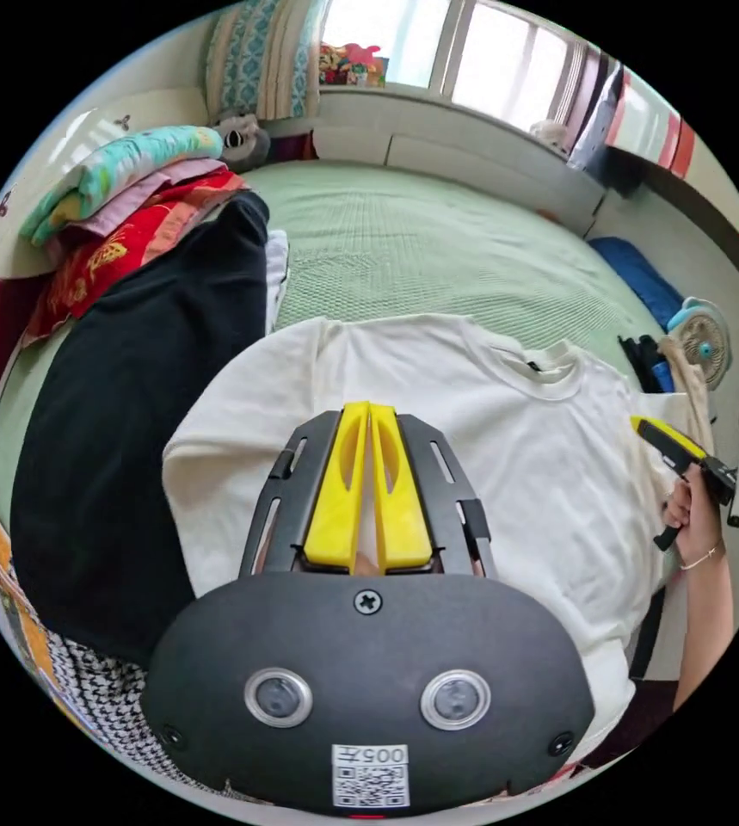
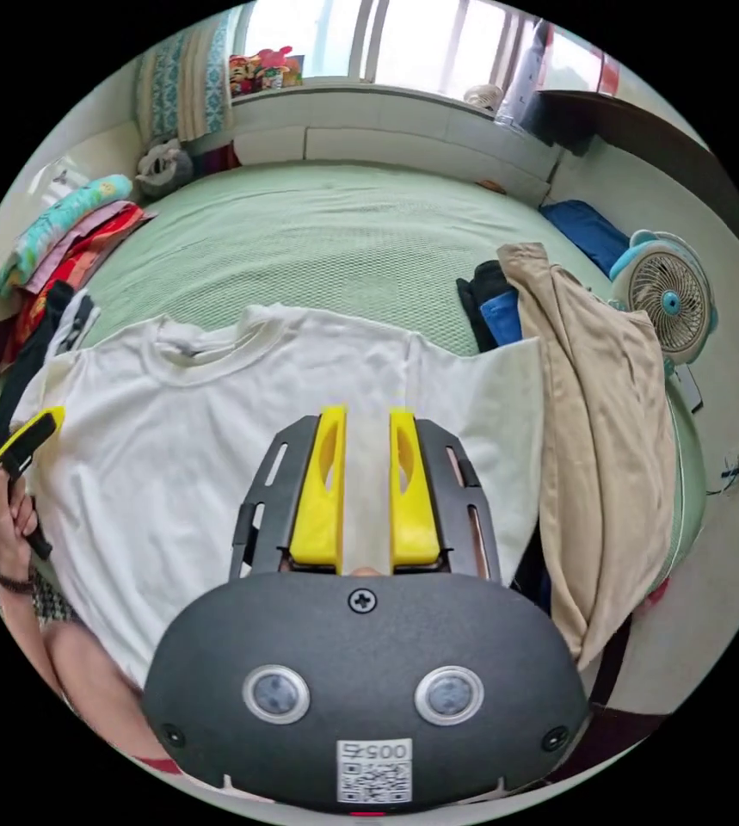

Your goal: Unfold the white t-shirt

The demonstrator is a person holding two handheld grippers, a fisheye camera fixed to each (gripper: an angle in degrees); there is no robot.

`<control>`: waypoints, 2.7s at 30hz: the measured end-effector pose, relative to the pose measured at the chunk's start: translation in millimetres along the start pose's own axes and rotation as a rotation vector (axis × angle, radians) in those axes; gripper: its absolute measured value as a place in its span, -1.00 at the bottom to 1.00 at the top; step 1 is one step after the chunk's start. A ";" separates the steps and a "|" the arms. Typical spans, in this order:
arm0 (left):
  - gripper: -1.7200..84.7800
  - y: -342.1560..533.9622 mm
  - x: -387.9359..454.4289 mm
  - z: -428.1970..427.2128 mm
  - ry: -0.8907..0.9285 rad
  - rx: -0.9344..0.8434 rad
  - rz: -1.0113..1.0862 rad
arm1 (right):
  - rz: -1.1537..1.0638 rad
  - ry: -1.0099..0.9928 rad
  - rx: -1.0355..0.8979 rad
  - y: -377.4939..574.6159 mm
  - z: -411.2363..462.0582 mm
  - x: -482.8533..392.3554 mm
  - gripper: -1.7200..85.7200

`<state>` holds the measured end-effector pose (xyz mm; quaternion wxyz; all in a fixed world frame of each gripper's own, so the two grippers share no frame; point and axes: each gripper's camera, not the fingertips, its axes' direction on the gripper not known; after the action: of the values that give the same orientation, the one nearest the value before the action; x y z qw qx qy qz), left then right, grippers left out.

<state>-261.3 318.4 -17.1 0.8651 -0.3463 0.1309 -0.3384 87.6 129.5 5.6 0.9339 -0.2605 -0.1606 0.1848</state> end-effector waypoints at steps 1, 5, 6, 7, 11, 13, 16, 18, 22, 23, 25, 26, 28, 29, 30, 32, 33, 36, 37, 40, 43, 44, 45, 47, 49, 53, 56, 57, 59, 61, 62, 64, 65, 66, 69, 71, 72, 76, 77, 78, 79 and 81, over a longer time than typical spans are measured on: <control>-0.97 -6.5 2.7 8.9 -0.027 -0.027 0.011 | 0.019 0.013 -0.009 -10.6 14.0 -1.7 -0.79; -0.97 -43.3 12.0 36.9 -0.055 -0.054 0.027 | 0.069 0.002 -0.038 -38.1 49.0 -4.4 -0.81; -0.97 -54.2 11.6 43.3 -0.045 -0.059 0.029 | 0.076 0.006 -0.035 -49.3 55.7 -6.6 -0.82; -0.97 -59.8 11.5 46.6 -0.041 -0.054 0.035 | 0.078 0.011 -0.038 -62.1 63.4 -9.0 -0.82; -0.97 -103.4 10.2 72.8 -0.008 -0.060 0.051 | 0.068 0.023 -0.054 -106.2 87.5 -16.3 -0.82; -0.97 -122.9 13.5 84.1 -0.026 -0.070 0.064 | 0.066 0.022 -0.083 -137.0 104.6 -19.7 -0.82; -0.97 -151.2 23.0 100.6 -0.080 -0.099 0.088 | 0.102 -0.011 -0.101 -166.6 120.0 -17.4 -0.82; -0.97 -164.4 28.1 106.8 -0.097 -0.127 0.081 | 0.126 -0.044 -0.105 -174.9 124.5 -13.6 -0.82; -0.96 -144.1 25.9 76.5 -0.003 -0.029 0.067 | 0.126 -0.139 -0.085 -157.8 103.7 -5.6 -0.80; -0.96 -125.2 25.8 60.0 0.044 0.003 0.109 | 0.106 -0.163 -0.062 -149.7 94.5 -5.5 -0.80; -0.96 -89.6 24.7 38.9 0.080 0.016 0.158 | -0.034 -0.213 -0.005 -100.9 51.3 -8.9 -0.78; -0.95 -62.5 23.7 27.3 0.100 -0.002 0.190 | -0.070 -0.207 -0.005 -85.5 40.9 -10.0 -0.77; -0.93 -20.8 20.8 11.8 0.131 -0.020 0.201 | -0.151 -0.169 -0.026 -18.3 3.3 -8.1 -0.74; -0.91 4.9 20.1 3.6 0.153 -0.052 0.210 | -0.164 -0.167 -0.028 -1.1 -5.6 -6.2 -0.73; -0.88 28.7 17.9 -5.7 0.150 -0.049 0.181 | -0.184 -0.138 -0.022 31.1 -23.0 -0.7 -0.71; -0.84 60.2 15.5 -20.7 0.144 -0.038 0.143 | -0.131 -0.114 -0.010 70.6 -44.3 14.0 -0.70; -0.83 76.0 14.8 -29.3 0.152 -0.046 0.120 | -0.113 -0.120 -0.029 91.3 -54.0 22.4 -0.70; -0.82 108.5 18.6 -47.6 0.135 -0.046 0.103 | -0.045 -0.109 -0.046 135.3 -69.2 35.8 -0.72; -0.81 114.9 20.0 -49.5 0.127 -0.052 0.102 | -0.027 -0.124 -0.078 149.5 -69.9 36.9 -0.73; -0.78 144.9 24.7 -43.4 0.135 -0.123 0.077 | -0.013 -0.158 -0.105 177.8 -70.8 30.2 -0.73; -0.75 171.7 29.3 -23.9 0.136 -0.201 0.047 | 0.002 -0.136 -0.139 192.4 -64.6 19.1 -0.74; -0.74 179.7 31.9 -15.3 0.135 -0.225 0.036 | 0.007 -0.142 -0.145 193.9 -63.0 16.9 -0.74; -0.73 186.3 34.9 -8.1 0.122 -0.228 0.026 | 0.004 -0.146 -0.161 196.3 -59.0 11.7 -0.76; -0.72 192.2 42.4 -8.1 0.082 -0.196 0.046 | 0.003 -0.072 -0.184 198.7 -54.0 3.6 -0.81; -0.74 193.4 50.9 -10.7 0.035 -0.216 0.061 | -0.062 -0.054 -0.162 201.9 -60.0 -8.8 -0.93; -0.90 198.8 57.7 -29.0 -0.036 -0.243 0.098 | -0.097 0.082 -0.120 209.8 -74.5 -5.9 -0.99; -0.92 209.1 53.1 -36.3 -0.016 -0.243 0.087 | -0.036 0.032 -0.095 222.1 -80.2 17.0 -0.99; -0.91 213.2 51.7 -33.8 -0.042 -0.268 0.074 | -0.026 0.021 -0.109 226.4 -75.5 21.8 -0.99; -0.90 220.2 51.1 -32.2 -0.044 -0.289 0.078 | -0.036 0.005 -0.106 232.7 -70.2 22.9 -0.99; -0.89 227.7 49.3 -40.9 -0.022 -0.278 0.058 | -0.024 -0.021 -0.116 235.9 -77.9 22.9 -0.95; -0.91 231.8 48.2 -51.4 -0.044 -0.255 0.035 | -0.017 -0.026 -0.123 236.1 -82.4 23.2 -0.93; -0.94 235.6 48.9 -69.6 -0.049 -0.212 0.032 | -0.001 -0.038 -0.120 238.2 -106.5 23.0 -0.87; -0.95 235.5 50.3 -81.7 -0.025 -0.184 0.034 | 0.000 -0.046 -0.113 237.9 -113.6 22.1 -0.87; -0.96 232.6 53.2 -93.5 -0.005 -0.158 0.033 | 0.008 -0.068 -0.089 234.5 -129.0 19.1 -0.86; -0.97 218.0 69.9 -117.5 0.039 -0.099 0.061 | 0.023 -0.144 -0.009 207.3 -169.2 -2.6 -0.86; -0.97 207.3 85.0 -129.8 0.060 -0.045 0.092 | 0.057 -0.172 0.026 183.4 -189.4 -23.9 -0.89; -0.97 200.4 94.9 -136.6 0.055 0.004 0.100 | 0.089 -0.188 0.043 167.4 -198.3 -39.0 -0.93; -0.97 181.3 122.5 -146.4 0.039 0.108 0.143 | 0.153 -0.174 0.028 120.7 -192.2 -93.5 -0.98; -0.97 176.1 128.0 -144.8 0.052 0.125 0.141 | 0.165 -0.164 0.019 116.1 -187.9 -99.5 -0.98; -0.96 172.4 132.7 -140.4 0.072 0.133 0.153 | 0.180 -0.142 0.015 109.4 -179.2 -110.6 -0.98; -0.96 171.0 134.7 -137.1 0.076 0.126 0.156 | 0.181 -0.115 0.015 105.5 -170.1 -120.1 -0.98; -0.96 169.9 141.1 -118.1 0.049 0.036 0.155 | 0.171 -0.052 0.016 105.4 -156.1 -130.2 -0.98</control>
<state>-127.7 253.0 -218.6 0.8913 -0.3110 0.1724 -0.2812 7.2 90.9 -205.4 0.9123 -0.2607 -0.1605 0.2720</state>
